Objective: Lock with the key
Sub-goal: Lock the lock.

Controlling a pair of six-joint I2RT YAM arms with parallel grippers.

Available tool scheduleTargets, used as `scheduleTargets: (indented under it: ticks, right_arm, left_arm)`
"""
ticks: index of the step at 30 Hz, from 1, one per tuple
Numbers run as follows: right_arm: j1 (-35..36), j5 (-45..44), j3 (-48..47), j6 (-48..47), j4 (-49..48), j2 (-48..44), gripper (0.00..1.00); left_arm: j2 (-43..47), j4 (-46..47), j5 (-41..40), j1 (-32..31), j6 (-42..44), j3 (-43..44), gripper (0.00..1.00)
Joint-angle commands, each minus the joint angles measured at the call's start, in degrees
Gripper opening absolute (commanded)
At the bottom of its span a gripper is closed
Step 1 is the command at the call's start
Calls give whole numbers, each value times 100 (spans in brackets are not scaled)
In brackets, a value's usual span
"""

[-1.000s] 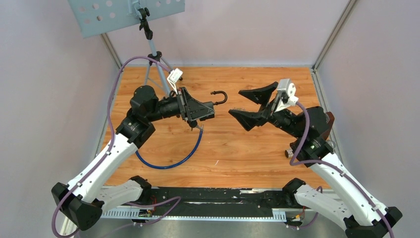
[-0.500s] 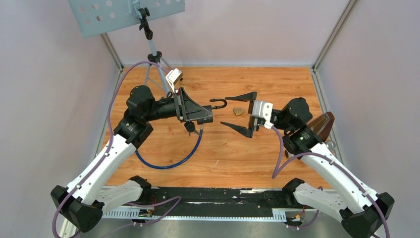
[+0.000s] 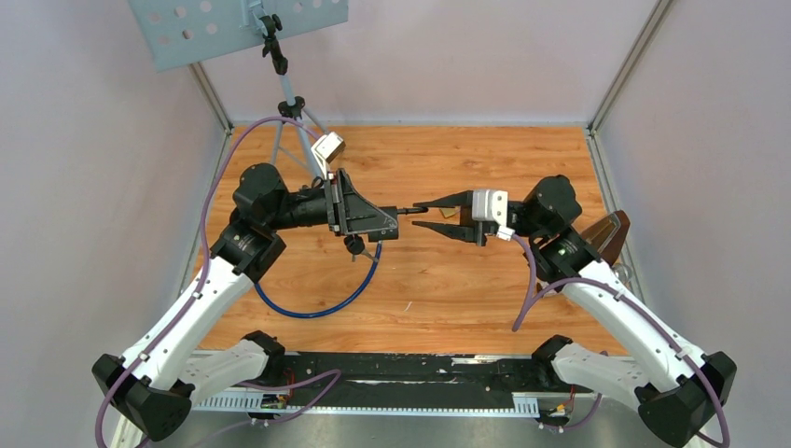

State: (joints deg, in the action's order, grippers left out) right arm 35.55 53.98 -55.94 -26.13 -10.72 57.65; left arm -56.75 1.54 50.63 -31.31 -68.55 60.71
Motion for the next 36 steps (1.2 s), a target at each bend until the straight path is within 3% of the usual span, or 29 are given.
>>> scheduleTargets:
  ticks: [1,4,8,10,12,17,18,20,21,22,24,30,36]
  right_arm:
    - [10,561,-167,662,-167,-215,28]
    - [18,489,-252,1222,-103,-259,28]
    - [12,-197,-854,3019,566,-44,26]
    - [11,-251,-1176,3610,997,148,19]
    - [13,-128,-1358,4073,1297,277,2]
    - [13,-418,-1363,4938,1386,358,0]
    - [8,-486,-1312,4835,1402,313,6]
    - [12,-994,-1073,4515,1352,104,39]
    - [13,-1217,-906,4312,1211,-43,51]
    - [9,-1363,-698,4129,969,-205,61]
    - [12,-1394,-274,3786,354,-511,73]
    - [11,-1464,398,3177,-877,-935,77]
    - [7,-682,434,3057,-1590,-596,76]
  left_arm:
    - [64,526,118,31,95,248,0]
    - [36,488,114,33,193,250,0]
    - [123,210,-86,31,903,287,0]
    - [179,31,-219,29,1381,328,0]
    - [190,34,-239,28,1745,364,0]
    - [271,234,-205,29,2498,387,0]
    - [279,200,-213,29,2569,435,0]
    - [258,115,-174,28,2514,563,0]
    - [199,95,-68,28,2461,608,0]
    - [164,82,77,28,2325,694,0]
    - [104,169,217,28,2080,723,0]
    - [264,563,348,28,1714,558,0]
    - [257,1216,695,28,1213,360,0]
